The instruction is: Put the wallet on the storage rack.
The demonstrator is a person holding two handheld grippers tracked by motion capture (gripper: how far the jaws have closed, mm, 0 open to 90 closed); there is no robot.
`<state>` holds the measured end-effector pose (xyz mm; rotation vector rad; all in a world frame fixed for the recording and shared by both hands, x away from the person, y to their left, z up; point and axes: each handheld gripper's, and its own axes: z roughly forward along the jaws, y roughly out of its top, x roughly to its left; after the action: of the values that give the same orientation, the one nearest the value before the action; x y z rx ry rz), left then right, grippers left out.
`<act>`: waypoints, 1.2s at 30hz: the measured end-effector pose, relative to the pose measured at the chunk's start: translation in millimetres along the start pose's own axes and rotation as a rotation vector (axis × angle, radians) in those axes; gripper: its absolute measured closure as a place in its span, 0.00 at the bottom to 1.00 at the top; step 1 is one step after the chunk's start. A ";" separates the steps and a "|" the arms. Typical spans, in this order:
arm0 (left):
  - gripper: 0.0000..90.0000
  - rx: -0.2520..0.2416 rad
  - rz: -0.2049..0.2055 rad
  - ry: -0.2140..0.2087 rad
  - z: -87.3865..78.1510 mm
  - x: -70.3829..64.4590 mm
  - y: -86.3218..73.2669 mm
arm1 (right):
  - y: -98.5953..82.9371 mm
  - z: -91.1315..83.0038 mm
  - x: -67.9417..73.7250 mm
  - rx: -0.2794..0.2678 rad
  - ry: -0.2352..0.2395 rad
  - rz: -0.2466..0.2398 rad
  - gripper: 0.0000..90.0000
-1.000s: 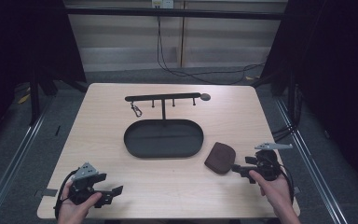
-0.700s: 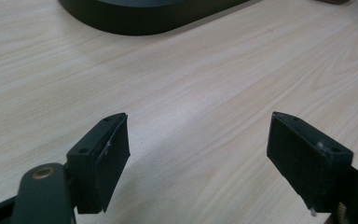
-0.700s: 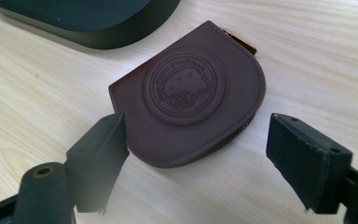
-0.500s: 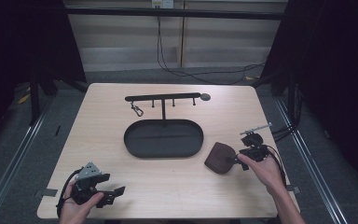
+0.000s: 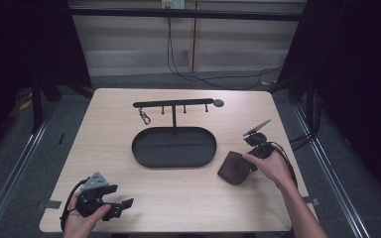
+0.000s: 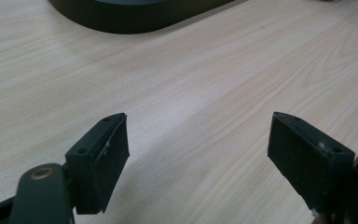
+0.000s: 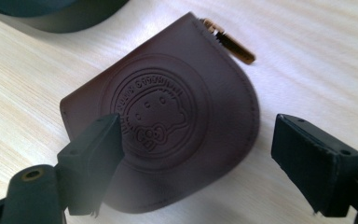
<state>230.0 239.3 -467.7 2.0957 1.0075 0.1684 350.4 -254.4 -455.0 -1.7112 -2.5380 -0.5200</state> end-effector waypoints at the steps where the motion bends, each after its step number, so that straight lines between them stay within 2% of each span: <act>1: 0.23 0.000 0.004 0.000 -0.3 0.2 0.1 | 1.0 2.5 -0.3 0.012 0.002 0.002 0.18; 3: 0.23 0.005 0.011 -0.003 0.0 0.1 0.8 | 3.3 9.2 -2.4 0.051 0.011 0.008 0.16; 13: 0.23 0.008 0.025 -0.003 -0.6 -0.9 1.1 | 6.4 15.7 -3.8 0.081 0.028 0.024 0.14; 16: 0.23 0.007 0.022 -0.006 -0.5 -0.4 1.2 | 7.0 17.1 -5.5 0.087 0.048 0.028 0.15; 17: 0.23 0.006 0.021 -0.005 -0.5 -0.3 1.3 | 6.7 19.2 -10.6 0.097 0.084 0.053 0.14; 19: 0.23 0.004 0.018 -0.009 -0.3 0.3 1.5 | 6.9 19.6 -11.9 0.093 0.093 0.055 0.14; 20: 0.23 0.007 0.017 -0.009 0.1 0.5 1.8 | 8.3 19.7 -10.7 0.103 0.087 0.057 0.17; 21: 0.23 0.007 0.017 -0.010 0.3 0.6 2.0 | 10.1 19.3 -10.7 0.108 0.111 0.058 0.21; 23: 0.23 0.003 0.022 -0.009 -0.6 0.6 1.8 | 13.7 19.7 -11.2 0.131 0.119 0.062 0.22; 25: 0.23 0.001 0.022 -0.006 -2.4 0.6 0.6 | 14.0 19.5 -12.2 0.131 0.122 0.066 0.24; 28: 0.23 0.001 0.017 -0.007 -3.1 2.0 0.4 | 14.3 17.2 -12.1 0.130 0.113 0.069 0.28; 29: 0.23 -0.001 0.010 -0.002 -2.6 2.0 0.6 | 15.2 12.1 -12.6 0.118 0.094 0.082 0.38; 36: 0.23 0.009 0.022 0.005 -1.8 0.4 0.1 | 18.8 7.7 -7.1 0.131 0.045 0.078 0.44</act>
<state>229.5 240.6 -466.5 2.1162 0.9908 0.1801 371.4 -252.1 -459.0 -1.7243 -2.4051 -0.3745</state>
